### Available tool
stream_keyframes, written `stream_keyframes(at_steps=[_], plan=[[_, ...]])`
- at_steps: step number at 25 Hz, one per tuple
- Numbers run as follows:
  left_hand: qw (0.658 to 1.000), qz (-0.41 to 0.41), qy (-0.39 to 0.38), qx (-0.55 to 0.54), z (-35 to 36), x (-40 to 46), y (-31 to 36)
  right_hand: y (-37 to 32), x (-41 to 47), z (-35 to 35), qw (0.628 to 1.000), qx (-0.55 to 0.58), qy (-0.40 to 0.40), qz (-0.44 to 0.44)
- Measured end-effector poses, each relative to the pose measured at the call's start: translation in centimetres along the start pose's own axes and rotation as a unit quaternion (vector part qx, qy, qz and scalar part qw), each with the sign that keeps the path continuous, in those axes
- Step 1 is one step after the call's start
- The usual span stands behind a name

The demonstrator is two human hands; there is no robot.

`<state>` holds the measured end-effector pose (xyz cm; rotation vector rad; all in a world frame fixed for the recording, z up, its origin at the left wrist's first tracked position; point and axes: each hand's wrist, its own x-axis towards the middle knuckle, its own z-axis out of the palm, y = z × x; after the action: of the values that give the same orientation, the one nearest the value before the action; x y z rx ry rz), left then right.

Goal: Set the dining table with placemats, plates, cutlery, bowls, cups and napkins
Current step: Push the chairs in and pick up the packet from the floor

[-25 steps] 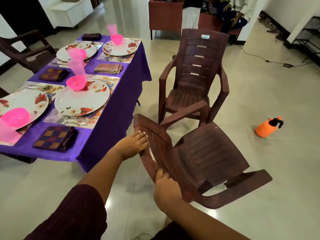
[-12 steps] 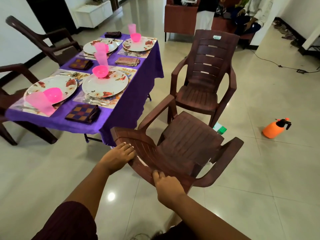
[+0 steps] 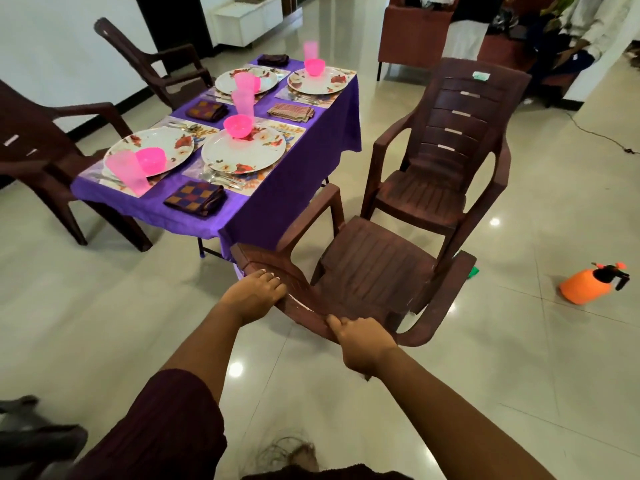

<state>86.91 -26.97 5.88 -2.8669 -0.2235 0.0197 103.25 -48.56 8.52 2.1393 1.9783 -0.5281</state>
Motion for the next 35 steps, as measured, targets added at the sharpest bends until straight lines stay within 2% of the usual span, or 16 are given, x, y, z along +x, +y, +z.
stream_keyframes(at_steps=[5, 12, 17, 20, 25, 29, 35], plan=[[0.997, -0.057, 0.034, -0.027, -1.9, 0.4, 6.7, 6.6, -3.3, -0.3, 0.997, -0.053, 0.022, -0.045], [0.988, -0.146, 0.044, 0.012, -4.3, 3.5, 16.0, 14.3, -6.1, 0.6, 0.988, -0.113, 0.06, -0.092], [0.988, -0.145, 0.024, 0.041, -5.2, 4.8, 18.9, 17.8, -6.6, 1.0, 0.98, -0.105, 0.045, -0.163], [0.983, -0.167, 0.07, 0.029, -4.4, 8.2, 19.8, 22.9, -4.7, -0.3, 0.971, -0.11, 0.063, -0.204], [0.98, -0.179, 0.09, -0.01, -2.3, 16.3, 21.2, 32.7, -0.5, -2.9, 0.959, -0.142, 0.041, -0.243], [0.971, -0.224, 0.084, -0.029, -2.9, 22.4, 21.6, 38.2, 3.1, -6.0, 0.944, -0.178, 0.053, -0.272], [0.954, -0.298, 0.034, -0.026, -4.1, 28.2, 21.1, 43.3, 8.8, -8.1, 0.917, -0.209, 0.057, -0.336]])
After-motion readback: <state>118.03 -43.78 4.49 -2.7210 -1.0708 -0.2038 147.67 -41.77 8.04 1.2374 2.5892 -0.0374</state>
